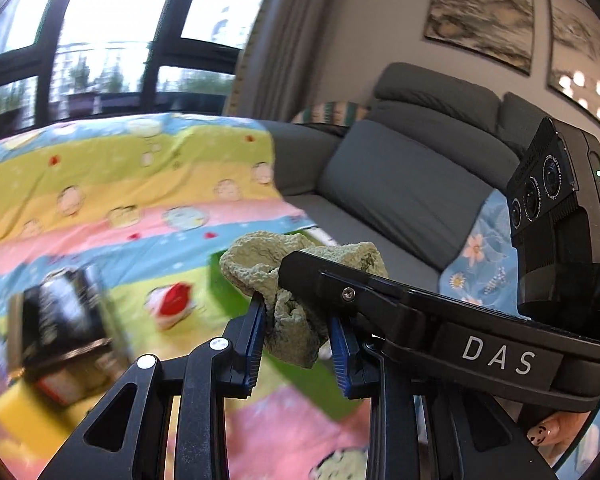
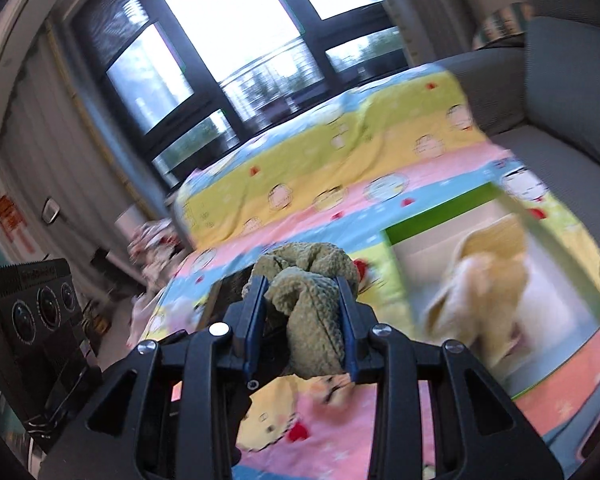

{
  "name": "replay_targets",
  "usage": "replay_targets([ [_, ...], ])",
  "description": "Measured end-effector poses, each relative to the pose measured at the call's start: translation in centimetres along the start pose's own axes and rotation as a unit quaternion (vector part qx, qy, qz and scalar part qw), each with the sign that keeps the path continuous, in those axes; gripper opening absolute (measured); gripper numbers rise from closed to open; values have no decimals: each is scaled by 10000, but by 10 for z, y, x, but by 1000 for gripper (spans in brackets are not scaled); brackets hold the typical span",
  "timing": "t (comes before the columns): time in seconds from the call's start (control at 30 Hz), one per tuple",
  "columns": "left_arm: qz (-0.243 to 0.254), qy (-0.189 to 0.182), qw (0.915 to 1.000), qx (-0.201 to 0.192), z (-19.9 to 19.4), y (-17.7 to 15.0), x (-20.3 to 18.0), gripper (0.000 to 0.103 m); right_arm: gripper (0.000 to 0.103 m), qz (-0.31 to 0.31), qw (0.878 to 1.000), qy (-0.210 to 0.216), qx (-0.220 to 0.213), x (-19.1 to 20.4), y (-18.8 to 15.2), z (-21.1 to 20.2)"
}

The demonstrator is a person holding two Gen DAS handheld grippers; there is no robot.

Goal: Organize soft objects
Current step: 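Lift the grey-green cloth and carry it over the green box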

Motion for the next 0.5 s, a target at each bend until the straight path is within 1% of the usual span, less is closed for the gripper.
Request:
replay_targets([
  [0.1, 112, -249, 9995, 182, 33, 10, -11, 30, 33, 236, 9991, -348, -107, -26, 8, -3],
  [0.17, 173, -422, 9984, 346, 56, 10, -19, 30, 33, 416, 9970, -638, -145, -48, 10, -4],
  [0.3, 195, -772, 9941, 734, 100, 4, -33, 30, 33, 857, 9924, -878, -105, -89, 6, -2],
  [0.43, 303, -943, 9898, 1022, 130, -2, -45, 30, 32, 1200, 9841, -1309, -79, -117, 3, -2],
  [0.5, 381, -959, 9882, 1130, 141, -5, -52, 30, 33, 1354, 9811, -1383, -57, -129, 0, -1],
])
Point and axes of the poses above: each gripper's, at about its wrist camera, not at the fingertips, and z roughly the way its jaws point, x to its left, y to its top, the point moved 2 cm from there along z, roughly the way its jaws point, and after that the axes turned 2 degrees about -y, right-handed, at the moved point
